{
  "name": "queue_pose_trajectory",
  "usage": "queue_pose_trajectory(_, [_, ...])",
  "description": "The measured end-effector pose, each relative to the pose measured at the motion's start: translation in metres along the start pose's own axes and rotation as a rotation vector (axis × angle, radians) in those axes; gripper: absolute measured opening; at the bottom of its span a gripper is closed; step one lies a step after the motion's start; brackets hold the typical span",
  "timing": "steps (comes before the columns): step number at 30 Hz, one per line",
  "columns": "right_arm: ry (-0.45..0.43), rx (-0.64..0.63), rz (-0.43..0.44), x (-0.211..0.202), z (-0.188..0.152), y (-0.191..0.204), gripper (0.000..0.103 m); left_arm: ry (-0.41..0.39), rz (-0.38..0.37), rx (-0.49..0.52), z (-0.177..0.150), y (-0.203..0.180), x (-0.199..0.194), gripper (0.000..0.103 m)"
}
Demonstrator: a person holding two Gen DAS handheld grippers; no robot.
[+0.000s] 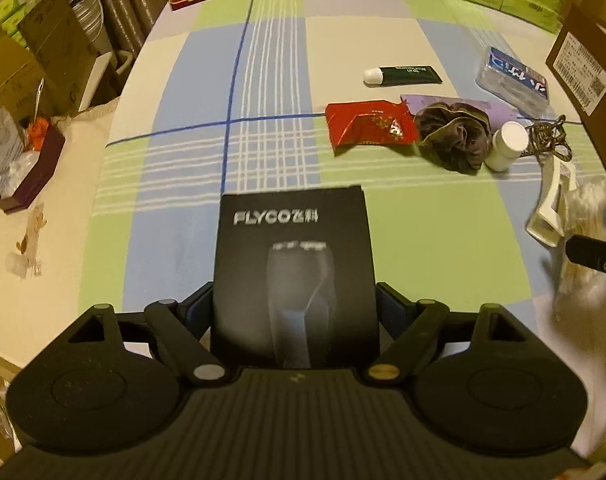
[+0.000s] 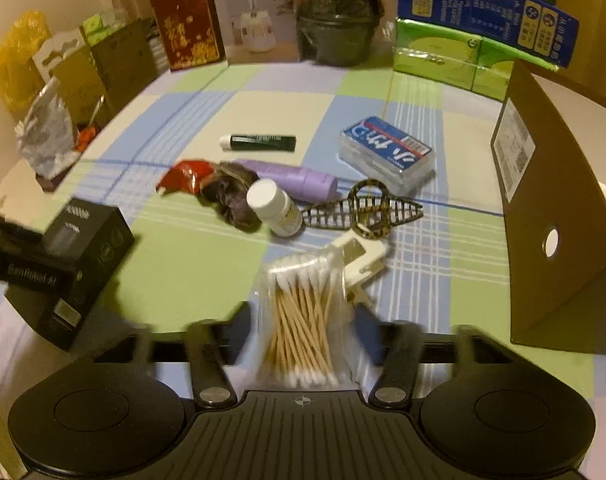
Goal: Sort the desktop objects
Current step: 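Grasp the black FLYCO box with the left tool while the right tool grasps the cotton swab bag, then carry the FLYCO box and swab bag with both tools into the open cardboard box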
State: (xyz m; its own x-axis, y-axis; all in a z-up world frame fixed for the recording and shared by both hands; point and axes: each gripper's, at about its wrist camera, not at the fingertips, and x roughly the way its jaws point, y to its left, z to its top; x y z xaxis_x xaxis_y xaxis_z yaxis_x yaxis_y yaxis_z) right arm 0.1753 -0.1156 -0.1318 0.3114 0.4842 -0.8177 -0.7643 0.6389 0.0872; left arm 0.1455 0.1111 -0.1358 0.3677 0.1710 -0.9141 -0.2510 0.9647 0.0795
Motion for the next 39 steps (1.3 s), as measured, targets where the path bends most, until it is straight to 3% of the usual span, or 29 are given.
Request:
queue_pose_trajectory(2, [0.005,-0.003,0.011,-0.002,-0.003,-0.001,0.025,0.002,0.008,0.016,0.003,-0.002,0.005,0.078])
queue_pose_trajectory(5, [0.015,0.010,0.026,-0.007,-0.007,-0.007,0.021,0.005,0.007,0.026,0.002,-0.004,0.005,0.078])
queue_pose_trajectory(18, [-0.023,0.099,0.071,-0.045,-0.015,-0.044,0.020,-0.017,-0.007,0.071,-0.001,-0.033,-0.024,0.076])
queue_pose_trajectory(29, [-0.168,0.110,0.126,-0.105,-0.005,-0.085,0.020,-0.152,-0.054,0.109,0.022,-0.083,-0.079,0.076])
queue_pose_trajectory(39, [-0.288,0.155,0.113,-0.165,0.003,-0.150,0.020,-0.293,-0.143,0.179,0.046,-0.156,-0.136,0.076])
